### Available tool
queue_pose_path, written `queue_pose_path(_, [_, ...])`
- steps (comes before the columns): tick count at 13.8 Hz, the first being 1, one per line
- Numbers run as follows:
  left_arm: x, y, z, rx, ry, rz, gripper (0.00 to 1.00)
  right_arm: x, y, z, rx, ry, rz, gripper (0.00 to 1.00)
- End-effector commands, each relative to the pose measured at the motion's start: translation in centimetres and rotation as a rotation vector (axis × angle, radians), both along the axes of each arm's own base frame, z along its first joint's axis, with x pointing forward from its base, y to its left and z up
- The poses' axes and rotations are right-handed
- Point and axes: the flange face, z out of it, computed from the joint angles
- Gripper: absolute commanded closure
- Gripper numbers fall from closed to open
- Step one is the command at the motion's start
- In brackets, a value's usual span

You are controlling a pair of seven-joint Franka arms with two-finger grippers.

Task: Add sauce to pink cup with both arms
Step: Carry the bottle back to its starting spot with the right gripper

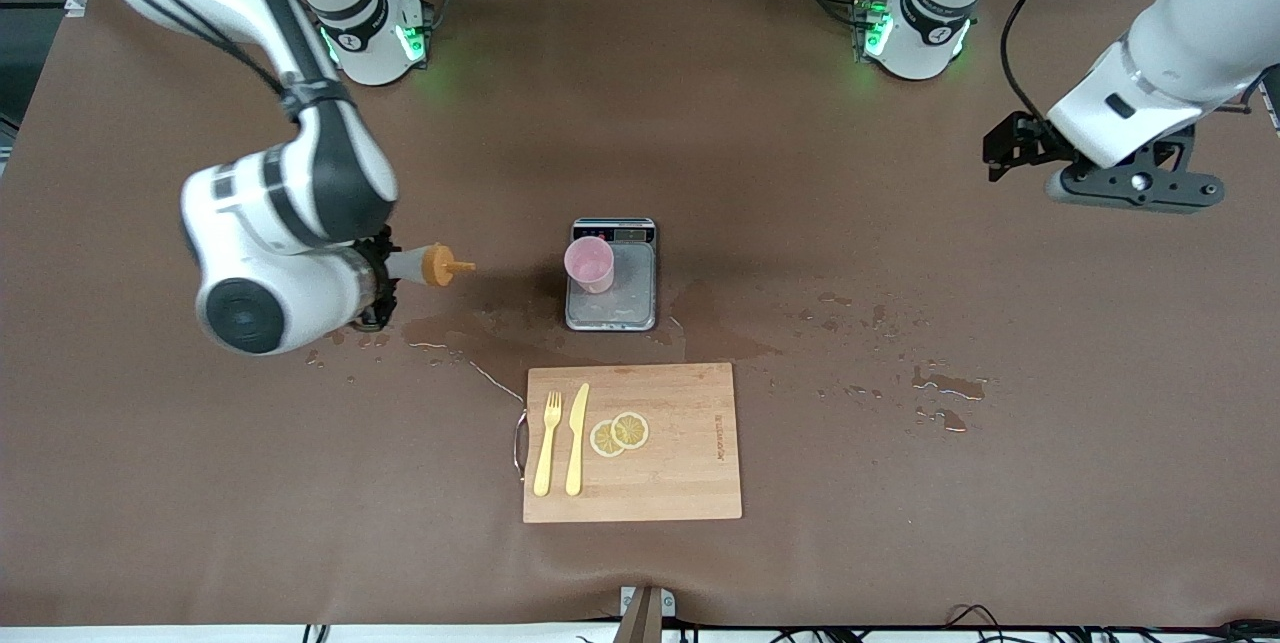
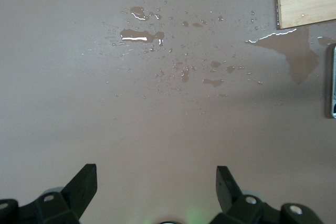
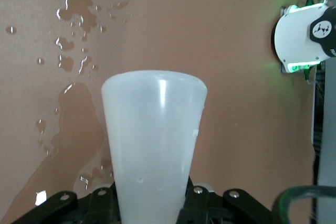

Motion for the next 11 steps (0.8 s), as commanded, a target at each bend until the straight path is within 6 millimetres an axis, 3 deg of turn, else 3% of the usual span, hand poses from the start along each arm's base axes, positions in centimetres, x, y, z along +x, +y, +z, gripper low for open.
queue_pose_path(1, [-1.4, 1.3, 1.4, -0.027, -0.002, 0.001, 0.00, 0.6, -3.5, 1.3, 0.121, 0.004, -0.016, 0.98])
queue_pose_path(5, [-1.2, 2.6, 1.6, -0.029, -0.007, 0.053, 0.00, 1.2, -5.9, 1.5, 0.258, 0.006, -0.064, 0.92])
queue_pose_path(7, [-1.0, 4.2, 2.0, -0.045, -0.012, 0.074, 0.00, 1.8, -9.0, 1.4, 0.354, -0.009, -0.078, 0.92])
queue_pose_path(10, [-1.1, 4.3, 2.1, -0.046, -0.009, 0.073, 0.00, 2.2, -13.9, 0.6, 0.481, -0.030, -0.085, 0.88])
queue_pose_path(11, [-1.3, 4.0, 2.2, -0.044, -0.009, 0.073, 0.00, 2.0, -14.7, 0.4, 0.514, -0.023, -0.072, 0.87])
